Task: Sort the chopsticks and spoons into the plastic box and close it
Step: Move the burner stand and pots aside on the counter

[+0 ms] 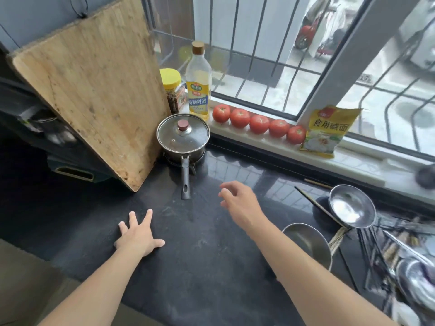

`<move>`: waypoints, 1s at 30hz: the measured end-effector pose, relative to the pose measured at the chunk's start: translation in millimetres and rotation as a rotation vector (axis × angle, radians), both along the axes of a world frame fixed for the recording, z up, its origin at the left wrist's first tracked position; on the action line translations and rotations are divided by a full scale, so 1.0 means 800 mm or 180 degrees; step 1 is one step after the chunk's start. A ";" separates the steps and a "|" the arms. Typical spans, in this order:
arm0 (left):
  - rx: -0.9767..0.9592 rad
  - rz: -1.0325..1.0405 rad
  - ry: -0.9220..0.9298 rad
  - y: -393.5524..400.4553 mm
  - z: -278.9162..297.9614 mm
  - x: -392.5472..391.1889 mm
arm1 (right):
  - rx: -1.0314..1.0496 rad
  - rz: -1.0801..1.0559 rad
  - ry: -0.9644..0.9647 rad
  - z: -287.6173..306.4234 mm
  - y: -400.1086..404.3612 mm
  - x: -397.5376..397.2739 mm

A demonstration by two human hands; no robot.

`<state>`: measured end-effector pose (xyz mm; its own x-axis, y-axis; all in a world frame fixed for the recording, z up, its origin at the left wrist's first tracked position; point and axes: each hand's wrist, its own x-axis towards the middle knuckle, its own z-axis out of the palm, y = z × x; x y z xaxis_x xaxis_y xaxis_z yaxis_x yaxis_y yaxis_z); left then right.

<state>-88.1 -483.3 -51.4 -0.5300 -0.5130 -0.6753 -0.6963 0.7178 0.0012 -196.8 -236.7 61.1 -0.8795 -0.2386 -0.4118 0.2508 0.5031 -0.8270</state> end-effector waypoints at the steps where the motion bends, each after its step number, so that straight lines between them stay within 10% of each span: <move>1: -0.0068 -0.0003 0.0046 0.016 0.005 -0.002 | -0.0093 -0.0177 0.0096 0.008 0.027 0.016; 8: 0.1322 0.0229 0.2039 0.272 0.032 0.029 | -0.0158 -0.2142 -0.0029 -0.017 0.222 0.160; 15: 0.1723 0.1190 0.1680 0.401 0.060 0.045 | -0.0241 -0.2562 -0.0626 -0.060 0.342 0.203; 26: 0.1763 0.0996 0.1336 0.451 0.057 0.050 | 0.2177 -0.2410 0.0222 -0.099 0.540 0.079; 30: 0.1643 0.0929 0.1426 0.461 0.060 0.053 | 0.2394 -0.2008 -0.0591 -0.121 0.586 0.067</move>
<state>-46.0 -114.8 -3.4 -0.7020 -0.3511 -0.6196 -0.7121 0.3351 0.6169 -143.4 231.9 -35.5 -0.6619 0.6291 -0.4075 0.7453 0.6102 -0.2687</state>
